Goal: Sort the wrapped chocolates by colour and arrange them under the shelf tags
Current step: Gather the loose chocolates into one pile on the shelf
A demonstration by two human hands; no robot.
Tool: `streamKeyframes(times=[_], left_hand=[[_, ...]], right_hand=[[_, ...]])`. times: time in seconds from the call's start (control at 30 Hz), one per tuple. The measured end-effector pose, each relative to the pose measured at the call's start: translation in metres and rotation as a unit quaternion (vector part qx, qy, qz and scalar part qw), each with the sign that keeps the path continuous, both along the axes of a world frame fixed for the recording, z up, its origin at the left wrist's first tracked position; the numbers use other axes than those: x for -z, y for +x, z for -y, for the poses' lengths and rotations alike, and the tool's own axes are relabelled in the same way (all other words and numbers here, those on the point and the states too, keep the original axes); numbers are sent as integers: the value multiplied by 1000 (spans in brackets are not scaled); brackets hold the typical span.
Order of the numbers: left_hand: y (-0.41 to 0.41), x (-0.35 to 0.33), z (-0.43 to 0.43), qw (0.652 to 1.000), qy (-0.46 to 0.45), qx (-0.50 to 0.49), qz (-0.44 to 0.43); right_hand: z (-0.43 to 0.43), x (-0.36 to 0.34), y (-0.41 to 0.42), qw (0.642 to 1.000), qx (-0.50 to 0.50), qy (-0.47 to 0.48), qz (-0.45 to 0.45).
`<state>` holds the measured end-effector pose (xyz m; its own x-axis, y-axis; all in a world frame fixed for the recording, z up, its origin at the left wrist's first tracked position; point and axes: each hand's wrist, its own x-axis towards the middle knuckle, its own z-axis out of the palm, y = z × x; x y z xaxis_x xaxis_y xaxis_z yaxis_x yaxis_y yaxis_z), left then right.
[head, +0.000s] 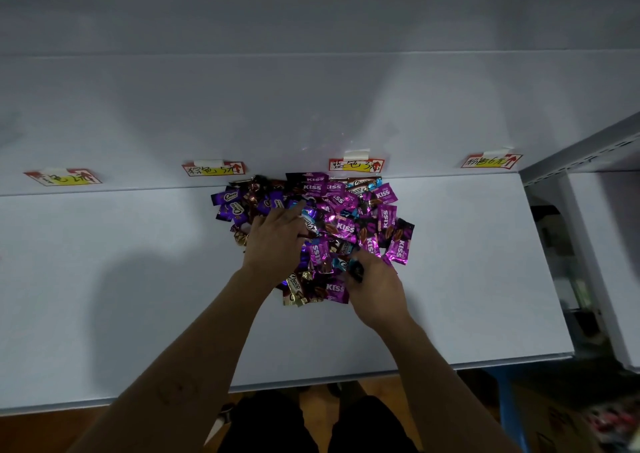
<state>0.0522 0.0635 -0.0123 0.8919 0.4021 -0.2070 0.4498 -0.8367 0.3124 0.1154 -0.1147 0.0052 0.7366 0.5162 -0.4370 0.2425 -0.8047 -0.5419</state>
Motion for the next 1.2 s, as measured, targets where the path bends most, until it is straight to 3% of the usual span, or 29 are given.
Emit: streamKeyframes(times=[0.2,0.37,0.57,0.77,0.9,1.2], left_hand=[[5,3,-5,997,72,12,-10],[2,3,-8,999,35,5,-30],[1,0,-5,997,50,16,-50],[-4,4,-5,997,-43,-60,33],[-8,-5,-1,961,-177,-192,95],[-33,-24,21,948,-193,-219,129]], right_hand=[[-2,2,-2,1000,3,-27,7],[-5,5,-5,999,28,-24,0],[-21,11,-1,999,-28,-6,45],[-15,16,-8,997,-38,-43,56],[-6,18,-10,998,18,-36,50],[-28,16,2,997,-14,-56,58]])
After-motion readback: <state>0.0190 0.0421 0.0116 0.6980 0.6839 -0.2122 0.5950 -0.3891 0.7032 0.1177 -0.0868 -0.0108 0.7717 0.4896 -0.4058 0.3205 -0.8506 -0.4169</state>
